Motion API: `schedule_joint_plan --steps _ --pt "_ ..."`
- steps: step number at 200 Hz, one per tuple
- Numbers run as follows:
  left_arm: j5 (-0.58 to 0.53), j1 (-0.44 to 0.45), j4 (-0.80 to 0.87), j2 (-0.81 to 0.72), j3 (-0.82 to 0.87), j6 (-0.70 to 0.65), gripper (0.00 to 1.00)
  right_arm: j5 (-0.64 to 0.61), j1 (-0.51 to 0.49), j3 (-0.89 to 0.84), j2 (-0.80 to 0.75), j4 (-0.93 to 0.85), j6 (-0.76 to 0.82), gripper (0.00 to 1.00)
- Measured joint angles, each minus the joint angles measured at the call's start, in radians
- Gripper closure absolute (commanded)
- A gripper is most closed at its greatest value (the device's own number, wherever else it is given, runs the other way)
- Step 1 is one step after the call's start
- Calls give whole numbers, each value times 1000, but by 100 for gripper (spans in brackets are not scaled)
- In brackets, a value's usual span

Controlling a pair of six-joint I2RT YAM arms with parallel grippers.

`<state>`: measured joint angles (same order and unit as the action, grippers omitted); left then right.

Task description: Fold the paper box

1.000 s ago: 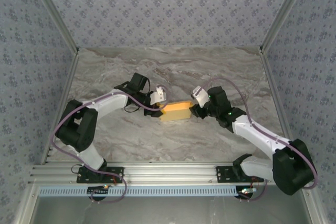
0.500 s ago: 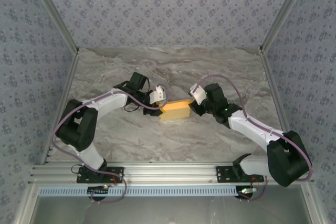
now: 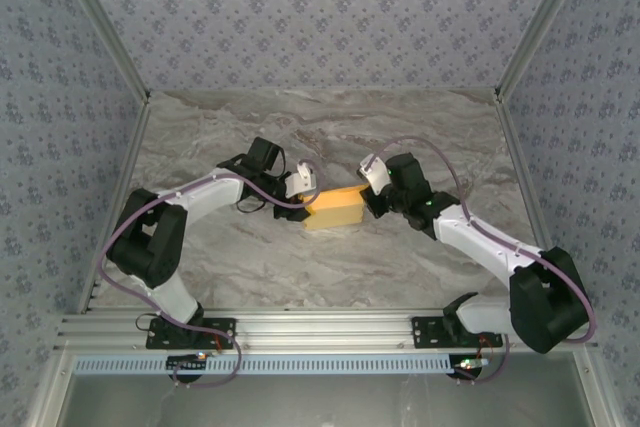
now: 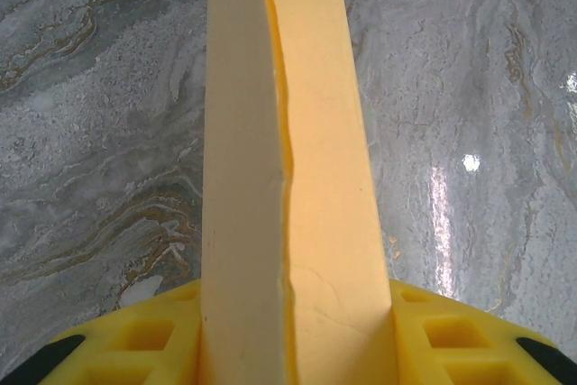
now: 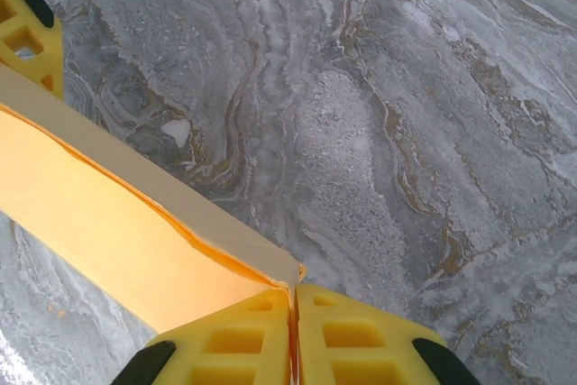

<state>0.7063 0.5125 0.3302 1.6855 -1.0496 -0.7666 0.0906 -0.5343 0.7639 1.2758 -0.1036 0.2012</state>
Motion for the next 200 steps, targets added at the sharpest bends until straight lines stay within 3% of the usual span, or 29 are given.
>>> schedule_joint_plan --steps 97,200 --pt "-16 14 -17 5 -2 34 63 -289 -125 163 91 -210 -370 91" --pt "-23 19 -19 5 -2 47 62 -364 -161 178 115 -219 -564 91"
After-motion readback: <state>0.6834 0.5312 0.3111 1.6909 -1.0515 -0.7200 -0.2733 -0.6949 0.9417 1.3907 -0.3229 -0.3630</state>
